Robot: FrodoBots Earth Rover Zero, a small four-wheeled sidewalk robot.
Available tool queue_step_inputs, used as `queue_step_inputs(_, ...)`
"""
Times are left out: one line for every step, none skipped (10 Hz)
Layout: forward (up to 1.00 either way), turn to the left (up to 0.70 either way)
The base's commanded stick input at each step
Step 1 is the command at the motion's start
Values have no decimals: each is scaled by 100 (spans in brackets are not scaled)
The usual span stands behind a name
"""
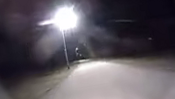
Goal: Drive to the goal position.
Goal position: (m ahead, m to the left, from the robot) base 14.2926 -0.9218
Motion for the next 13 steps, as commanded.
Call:
queue_step_inputs(70, 0)
queue_step_inputs(70, 0)
queue_step_inputs(70, 0)
queue_step_inputs(70, 0)
queue_step_inputs(70, 0)
queue_step_inputs(70, 0)
queue_step_inputs(70, 0)
queue_step_inputs(70, 0)
queue_step_inputs(70, 0)
queue_step_inputs(70, 0)
queue_step_inputs(70, 0)
queue_step_inputs(70, 0)
queue_step_inputs(70, 0)
